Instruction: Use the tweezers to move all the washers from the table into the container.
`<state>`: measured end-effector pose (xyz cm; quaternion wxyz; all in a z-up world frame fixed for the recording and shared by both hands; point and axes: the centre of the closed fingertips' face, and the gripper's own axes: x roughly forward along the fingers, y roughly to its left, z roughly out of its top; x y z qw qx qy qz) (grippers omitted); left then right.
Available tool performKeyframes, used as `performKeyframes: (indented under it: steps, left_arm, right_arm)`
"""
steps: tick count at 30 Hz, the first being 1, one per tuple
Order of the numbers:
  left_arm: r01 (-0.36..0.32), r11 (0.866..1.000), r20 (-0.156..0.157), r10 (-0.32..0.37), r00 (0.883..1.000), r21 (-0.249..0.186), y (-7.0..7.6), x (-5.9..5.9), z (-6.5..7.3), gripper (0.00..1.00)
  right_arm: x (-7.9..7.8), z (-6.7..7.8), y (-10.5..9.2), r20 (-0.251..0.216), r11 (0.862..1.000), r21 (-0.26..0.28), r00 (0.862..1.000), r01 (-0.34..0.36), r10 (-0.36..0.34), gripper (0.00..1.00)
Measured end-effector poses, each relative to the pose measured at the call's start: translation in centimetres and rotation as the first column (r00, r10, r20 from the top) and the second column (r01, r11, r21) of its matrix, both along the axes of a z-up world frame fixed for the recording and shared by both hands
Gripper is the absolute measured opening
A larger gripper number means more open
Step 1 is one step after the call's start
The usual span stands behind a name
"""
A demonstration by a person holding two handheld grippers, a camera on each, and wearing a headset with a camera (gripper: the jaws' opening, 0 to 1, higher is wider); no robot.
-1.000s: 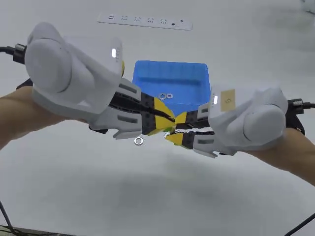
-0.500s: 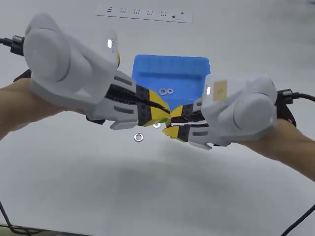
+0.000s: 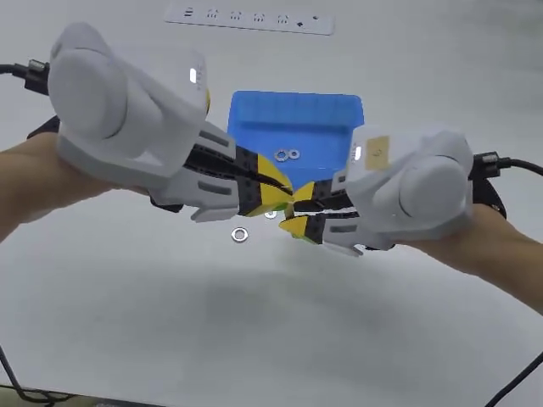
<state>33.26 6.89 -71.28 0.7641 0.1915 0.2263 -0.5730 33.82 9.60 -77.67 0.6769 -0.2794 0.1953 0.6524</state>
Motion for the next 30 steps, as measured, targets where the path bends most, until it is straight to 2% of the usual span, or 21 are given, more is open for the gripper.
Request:
performKeyframes:
  steps: [15, 25, 30]
  left_arm:
    - [0.011, 1.0, -0.001, -0.011, 1.0, 0.004, -0.3, 0.0, 0.0, 0.05]
    - [0.023, 1.0, -0.011, -0.023, 1.0, -0.012, -1.1, 0.0, -0.1, 0.06]
    - [0.033, 0.999, -0.013, -0.033, 0.999, 0.005, -1.1, -0.2, -0.1, 0.06]
  right_arm:
    - [0.0, -0.4, 0.0, -0.001, 1.0, -0.012, 1.0, 0.005, -0.005, 0.11]
    - [0.0, -0.4, -0.4, -0.031, 1.0, -0.002, 0.999, 0.016, -0.016, 0.1]
    - [-0.1, -0.4, -0.5, -0.026, 1.0, -0.005, 0.999, 0.02, -0.02, 0.1]
